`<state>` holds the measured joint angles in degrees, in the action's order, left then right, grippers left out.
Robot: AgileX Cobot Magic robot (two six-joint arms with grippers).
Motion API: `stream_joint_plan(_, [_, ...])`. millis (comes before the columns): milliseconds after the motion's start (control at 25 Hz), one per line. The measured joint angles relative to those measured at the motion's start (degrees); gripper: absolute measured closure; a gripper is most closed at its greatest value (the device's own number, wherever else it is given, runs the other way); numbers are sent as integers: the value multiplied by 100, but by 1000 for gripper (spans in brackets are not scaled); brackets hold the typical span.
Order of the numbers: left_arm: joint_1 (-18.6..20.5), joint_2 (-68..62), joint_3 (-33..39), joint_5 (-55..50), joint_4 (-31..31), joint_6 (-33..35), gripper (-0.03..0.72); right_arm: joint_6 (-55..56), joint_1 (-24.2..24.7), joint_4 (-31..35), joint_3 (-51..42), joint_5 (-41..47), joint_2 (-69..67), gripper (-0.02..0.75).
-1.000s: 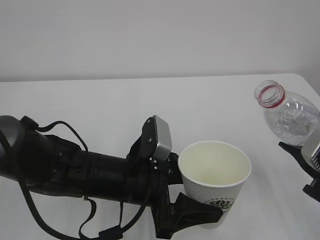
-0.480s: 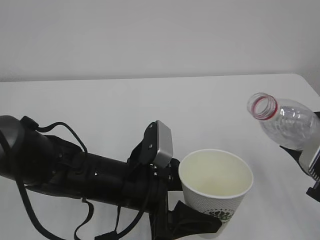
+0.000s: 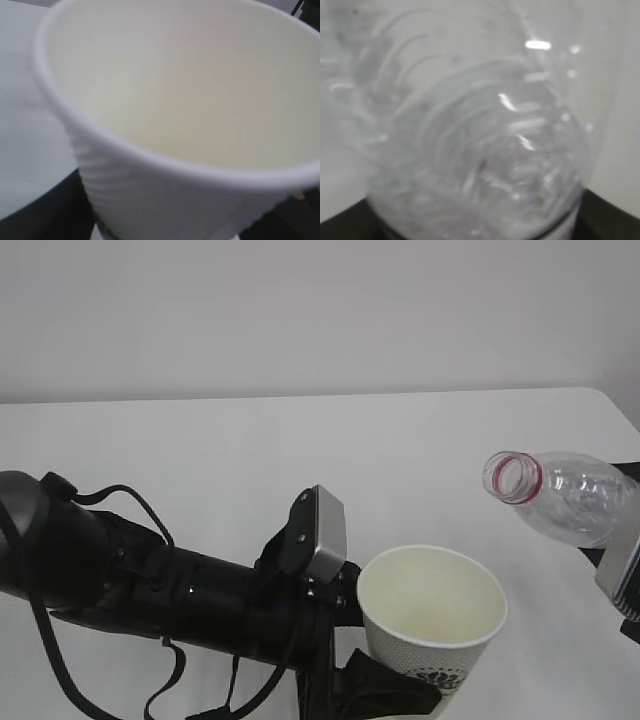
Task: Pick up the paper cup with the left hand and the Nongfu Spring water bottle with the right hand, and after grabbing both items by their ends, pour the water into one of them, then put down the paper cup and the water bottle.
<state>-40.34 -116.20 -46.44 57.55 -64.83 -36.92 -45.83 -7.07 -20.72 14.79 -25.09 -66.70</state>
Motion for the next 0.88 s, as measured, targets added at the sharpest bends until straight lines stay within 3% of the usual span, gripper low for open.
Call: stream_joint_plan(880, [0,0,0,7,-127,34,142,-1018,0,0,0,-204,0,256])
